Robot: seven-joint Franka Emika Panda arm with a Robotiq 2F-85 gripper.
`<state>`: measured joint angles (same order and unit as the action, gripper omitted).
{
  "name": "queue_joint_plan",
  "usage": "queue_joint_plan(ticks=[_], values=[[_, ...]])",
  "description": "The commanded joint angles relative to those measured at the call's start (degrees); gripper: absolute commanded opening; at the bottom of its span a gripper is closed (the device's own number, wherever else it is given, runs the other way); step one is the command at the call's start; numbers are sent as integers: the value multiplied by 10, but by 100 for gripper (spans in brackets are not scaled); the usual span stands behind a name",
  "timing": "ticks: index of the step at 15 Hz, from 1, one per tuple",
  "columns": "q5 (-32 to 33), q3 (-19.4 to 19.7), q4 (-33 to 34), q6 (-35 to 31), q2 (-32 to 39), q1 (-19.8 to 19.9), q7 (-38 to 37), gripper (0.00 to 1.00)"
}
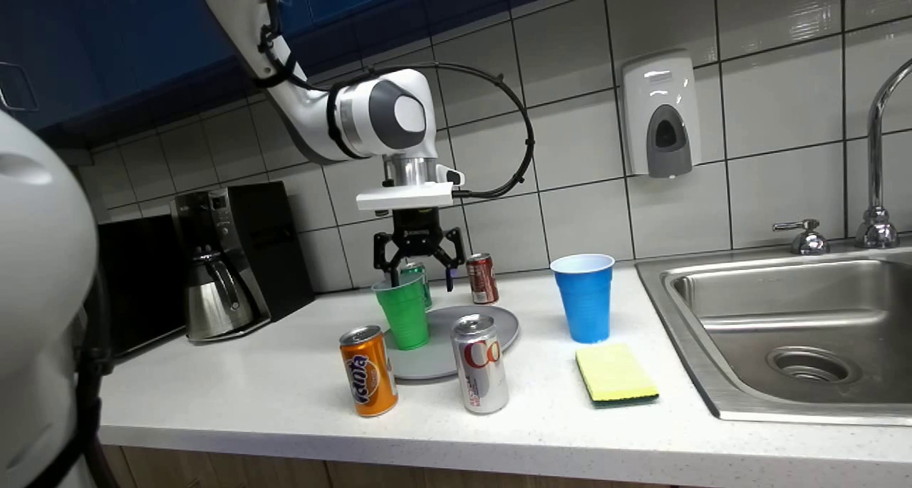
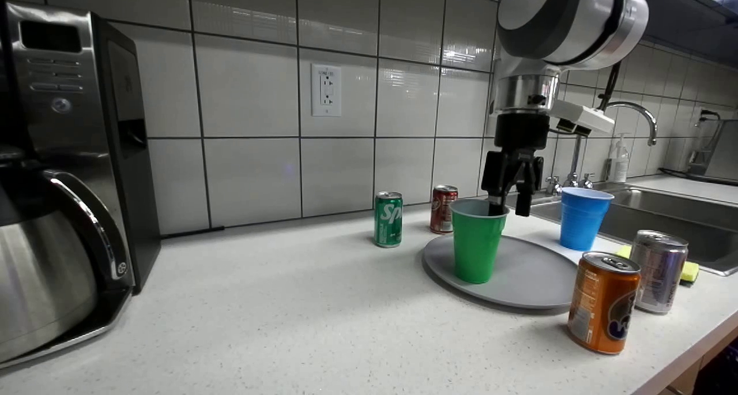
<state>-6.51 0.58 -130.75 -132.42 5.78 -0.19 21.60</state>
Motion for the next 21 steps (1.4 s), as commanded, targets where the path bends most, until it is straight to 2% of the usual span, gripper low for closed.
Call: queue_joint_plan(ticks=[1, 3, 4, 5, 14, 16, 21], values=[[19, -7, 26, 0, 14, 3, -14, 100], [19, -7, 31, 0, 18, 3, -13, 100], [18, -8, 33, 1, 20, 3, -11, 75], [20, -8, 34, 1, 21, 3, -12, 74], [31, -9, 30, 0, 20, 3, -13, 3], [35, -9, 27, -1, 17, 2, -13, 0], [26, -8, 20, -6, 0, 7, -6, 1]])
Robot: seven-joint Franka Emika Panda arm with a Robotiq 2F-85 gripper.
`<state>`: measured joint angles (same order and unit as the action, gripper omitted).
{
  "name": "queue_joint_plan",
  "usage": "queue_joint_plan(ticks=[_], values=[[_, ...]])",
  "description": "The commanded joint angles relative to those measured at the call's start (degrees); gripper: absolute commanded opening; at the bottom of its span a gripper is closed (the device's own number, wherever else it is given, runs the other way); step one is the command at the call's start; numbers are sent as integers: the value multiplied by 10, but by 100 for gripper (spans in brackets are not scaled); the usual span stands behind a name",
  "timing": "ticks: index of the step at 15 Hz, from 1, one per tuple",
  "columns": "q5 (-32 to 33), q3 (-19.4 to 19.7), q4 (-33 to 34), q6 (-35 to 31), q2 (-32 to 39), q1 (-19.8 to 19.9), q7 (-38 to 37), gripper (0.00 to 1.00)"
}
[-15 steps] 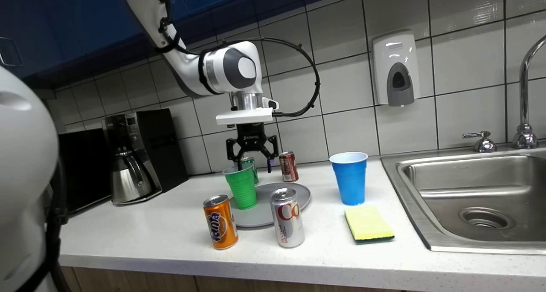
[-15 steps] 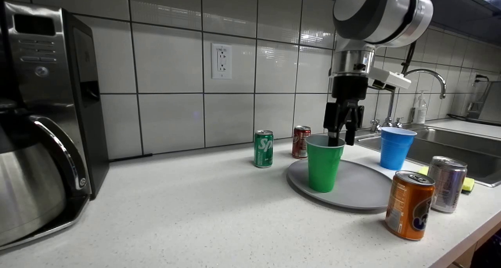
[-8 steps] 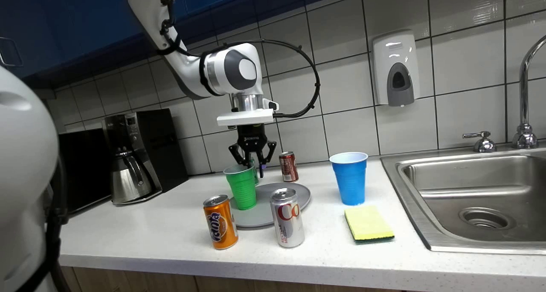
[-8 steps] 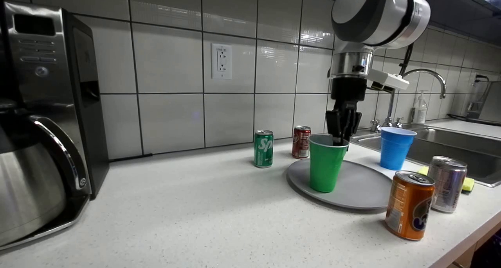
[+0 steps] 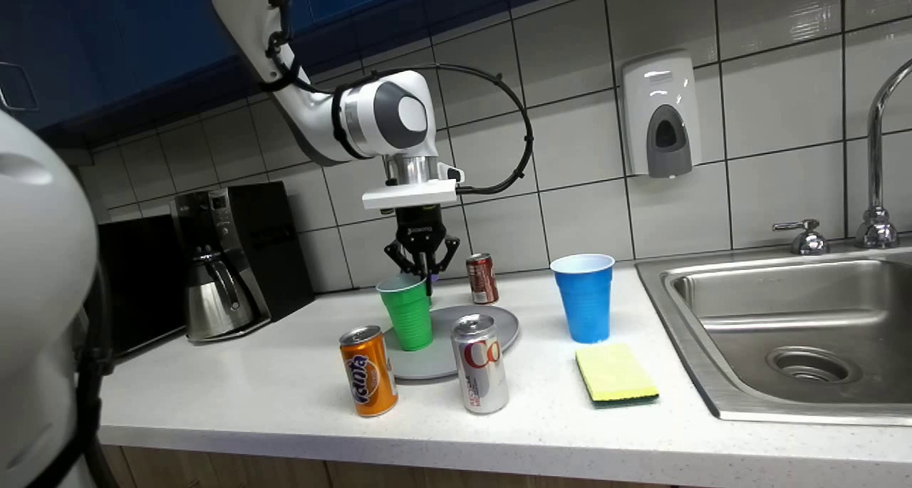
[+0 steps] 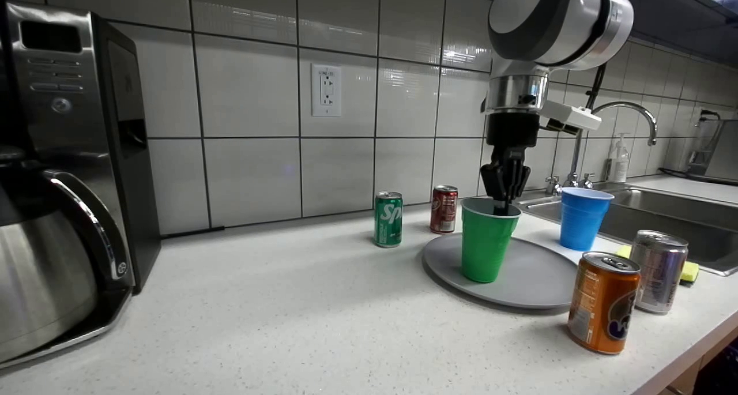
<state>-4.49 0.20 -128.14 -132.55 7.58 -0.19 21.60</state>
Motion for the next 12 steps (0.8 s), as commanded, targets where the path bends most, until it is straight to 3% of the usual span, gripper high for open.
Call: queue_joint_plan(ticks=[1, 12], values=[[-1, -4, -8, -4, -23, 10, -1, 1], [-28, 40, 0, -8, -54, 53, 17, 1]])
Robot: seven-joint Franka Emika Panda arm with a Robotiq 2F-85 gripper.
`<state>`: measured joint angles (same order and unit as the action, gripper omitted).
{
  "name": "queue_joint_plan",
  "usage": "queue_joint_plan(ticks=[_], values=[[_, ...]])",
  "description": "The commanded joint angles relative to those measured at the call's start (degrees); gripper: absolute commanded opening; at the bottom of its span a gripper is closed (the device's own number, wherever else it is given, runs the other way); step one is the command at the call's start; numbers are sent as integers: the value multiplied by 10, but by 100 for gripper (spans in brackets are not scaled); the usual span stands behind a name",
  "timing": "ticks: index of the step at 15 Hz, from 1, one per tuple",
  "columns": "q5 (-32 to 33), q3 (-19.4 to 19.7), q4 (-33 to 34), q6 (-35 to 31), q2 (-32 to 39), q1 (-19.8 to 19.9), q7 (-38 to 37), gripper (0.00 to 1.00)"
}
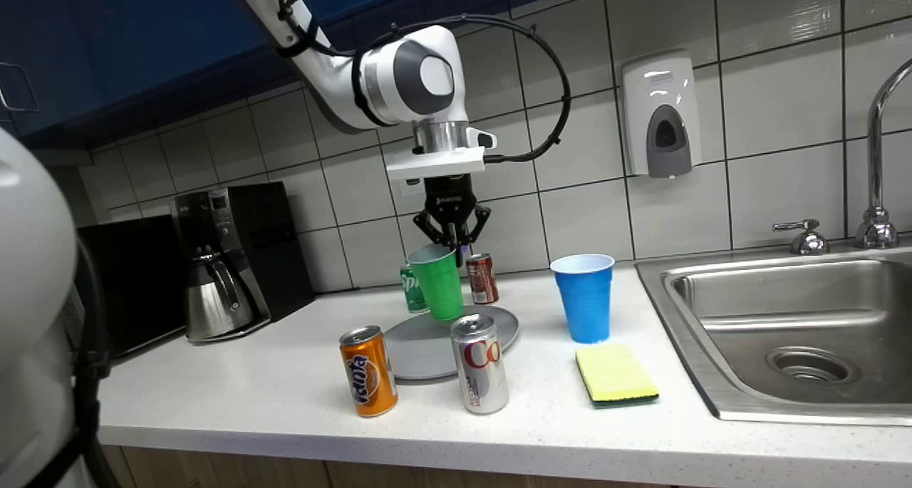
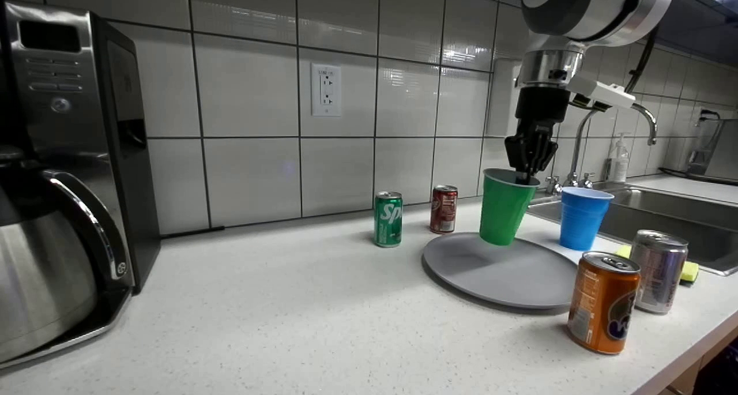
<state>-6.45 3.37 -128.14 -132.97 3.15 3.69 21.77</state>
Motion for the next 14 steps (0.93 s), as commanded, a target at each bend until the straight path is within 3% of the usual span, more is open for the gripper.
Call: queue_joint_plan(ticks=[1, 14], values=[[-7, 13, 2, -7, -7, 18, 16, 1], [-7, 32, 119, 0, 81, 48, 0, 1]])
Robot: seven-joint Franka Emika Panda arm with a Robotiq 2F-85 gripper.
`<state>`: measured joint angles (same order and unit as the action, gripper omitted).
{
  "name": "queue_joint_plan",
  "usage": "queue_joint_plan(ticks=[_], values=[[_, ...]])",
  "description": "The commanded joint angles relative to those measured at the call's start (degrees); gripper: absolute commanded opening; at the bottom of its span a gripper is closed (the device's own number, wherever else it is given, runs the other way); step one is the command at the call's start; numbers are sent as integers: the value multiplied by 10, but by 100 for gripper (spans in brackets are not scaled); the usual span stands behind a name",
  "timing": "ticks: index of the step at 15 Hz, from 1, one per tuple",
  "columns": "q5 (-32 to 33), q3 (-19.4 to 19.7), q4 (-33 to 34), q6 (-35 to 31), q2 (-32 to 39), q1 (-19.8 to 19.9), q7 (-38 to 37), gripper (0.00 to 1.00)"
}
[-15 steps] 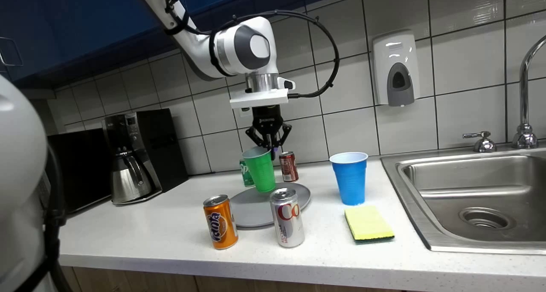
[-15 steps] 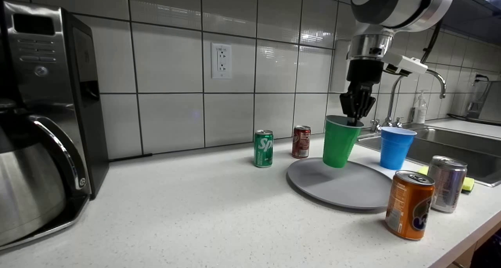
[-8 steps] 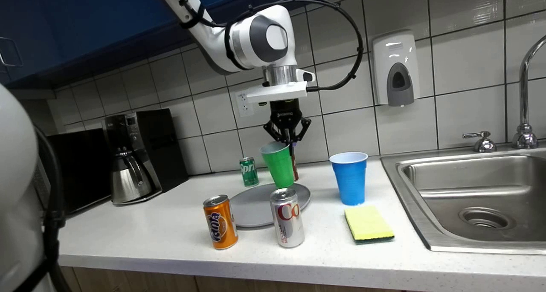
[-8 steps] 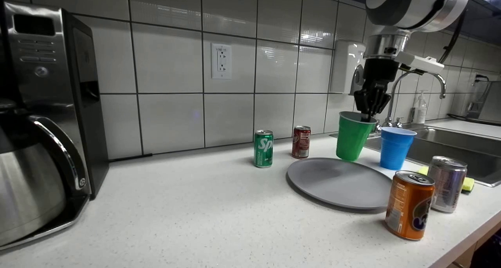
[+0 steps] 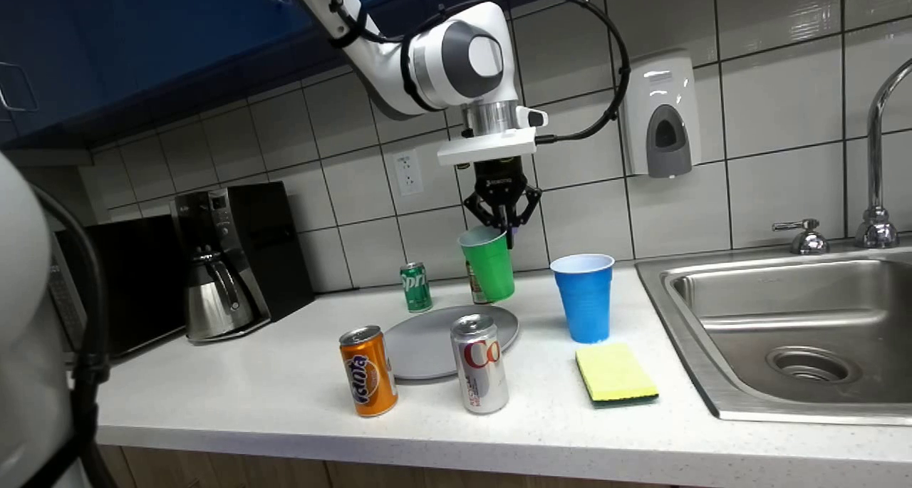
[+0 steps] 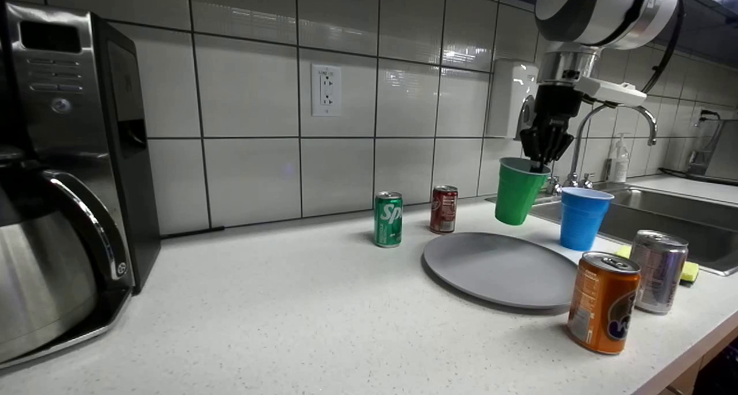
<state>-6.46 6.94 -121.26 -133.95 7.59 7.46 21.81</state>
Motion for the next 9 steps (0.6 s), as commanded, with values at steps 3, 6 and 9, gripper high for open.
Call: queue_joint_plan(ticks=[3, 6, 9], values=[[-11, -6, 100, 16, 77, 19, -4, 1], [-17, -9, 142, 21, 111, 29, -7, 1], [-24, -11, 174, 25, 139, 39, -16, 1]])
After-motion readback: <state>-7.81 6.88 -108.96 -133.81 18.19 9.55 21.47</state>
